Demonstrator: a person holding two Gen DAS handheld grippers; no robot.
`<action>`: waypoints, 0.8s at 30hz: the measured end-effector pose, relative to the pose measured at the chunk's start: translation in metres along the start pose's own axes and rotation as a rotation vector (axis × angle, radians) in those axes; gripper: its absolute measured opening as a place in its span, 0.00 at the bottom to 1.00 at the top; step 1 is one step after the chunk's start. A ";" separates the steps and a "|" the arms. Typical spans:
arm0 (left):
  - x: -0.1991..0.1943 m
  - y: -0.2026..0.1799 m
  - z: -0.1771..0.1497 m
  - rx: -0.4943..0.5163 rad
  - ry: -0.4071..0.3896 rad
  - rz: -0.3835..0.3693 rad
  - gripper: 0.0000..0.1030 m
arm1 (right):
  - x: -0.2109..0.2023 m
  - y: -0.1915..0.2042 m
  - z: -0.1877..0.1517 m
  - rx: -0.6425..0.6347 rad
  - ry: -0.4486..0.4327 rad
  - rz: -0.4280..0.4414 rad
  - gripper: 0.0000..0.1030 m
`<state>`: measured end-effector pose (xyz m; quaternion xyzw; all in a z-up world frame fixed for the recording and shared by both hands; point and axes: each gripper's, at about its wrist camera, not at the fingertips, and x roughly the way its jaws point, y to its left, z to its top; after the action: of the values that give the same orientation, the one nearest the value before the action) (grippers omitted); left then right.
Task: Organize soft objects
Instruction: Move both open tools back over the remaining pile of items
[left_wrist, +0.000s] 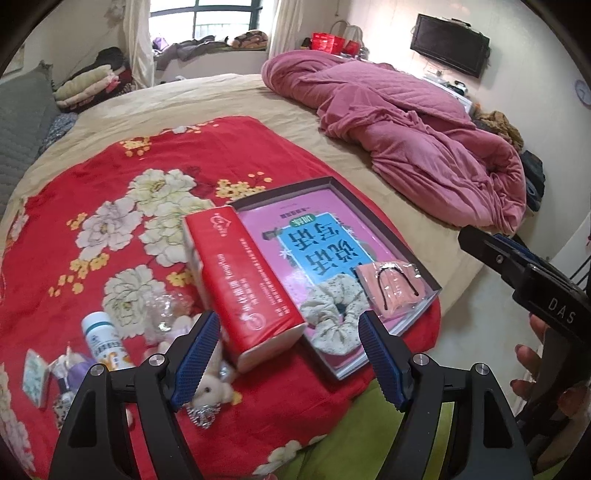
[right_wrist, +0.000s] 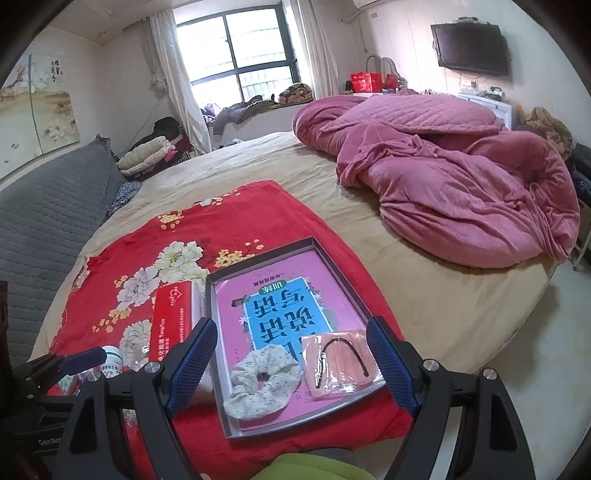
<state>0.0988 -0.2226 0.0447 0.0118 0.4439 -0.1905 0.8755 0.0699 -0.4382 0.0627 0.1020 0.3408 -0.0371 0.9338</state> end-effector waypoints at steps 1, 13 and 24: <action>-0.004 0.003 -0.001 0.000 -0.003 0.003 0.76 | -0.002 0.003 0.001 -0.003 -0.003 -0.003 0.80; -0.043 0.038 -0.006 -0.048 -0.043 0.013 0.76 | -0.028 0.055 0.008 -0.079 -0.033 0.044 0.80; -0.075 0.088 -0.023 -0.131 -0.066 0.076 0.76 | -0.041 0.112 0.002 -0.161 -0.047 0.113 0.80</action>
<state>0.0715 -0.1122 0.0764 -0.0348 0.4257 -0.1278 0.8951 0.0550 -0.3294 0.1093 0.0449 0.3146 0.0407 0.9473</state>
